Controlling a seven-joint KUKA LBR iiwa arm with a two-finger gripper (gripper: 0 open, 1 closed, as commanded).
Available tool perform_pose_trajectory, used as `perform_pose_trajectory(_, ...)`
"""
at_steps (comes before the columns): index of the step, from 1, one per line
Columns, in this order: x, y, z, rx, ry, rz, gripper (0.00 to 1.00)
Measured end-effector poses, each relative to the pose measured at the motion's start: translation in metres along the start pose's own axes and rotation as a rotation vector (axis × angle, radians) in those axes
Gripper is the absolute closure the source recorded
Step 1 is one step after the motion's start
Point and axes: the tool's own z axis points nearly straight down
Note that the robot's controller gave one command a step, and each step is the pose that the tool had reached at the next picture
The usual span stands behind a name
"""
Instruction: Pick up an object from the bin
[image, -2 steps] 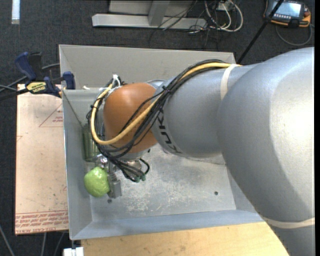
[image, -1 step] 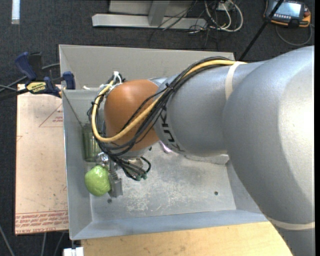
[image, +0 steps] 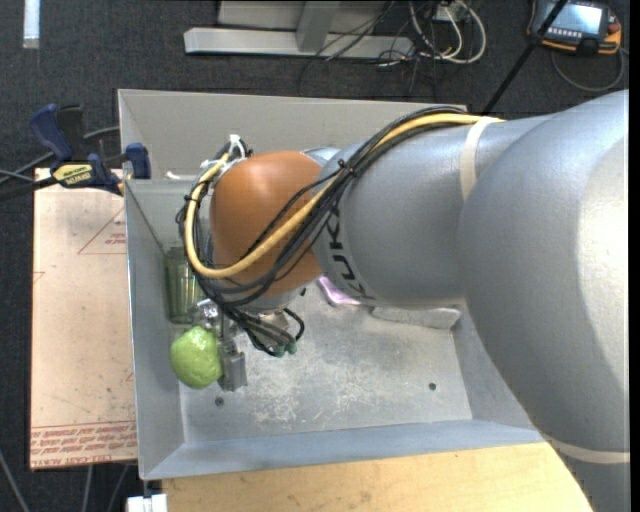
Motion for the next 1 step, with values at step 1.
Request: perform_pose_trajectory(1, -0.0007, 0.0002, -0.0118, 0.0, -0.003, 0.0, 1.0)
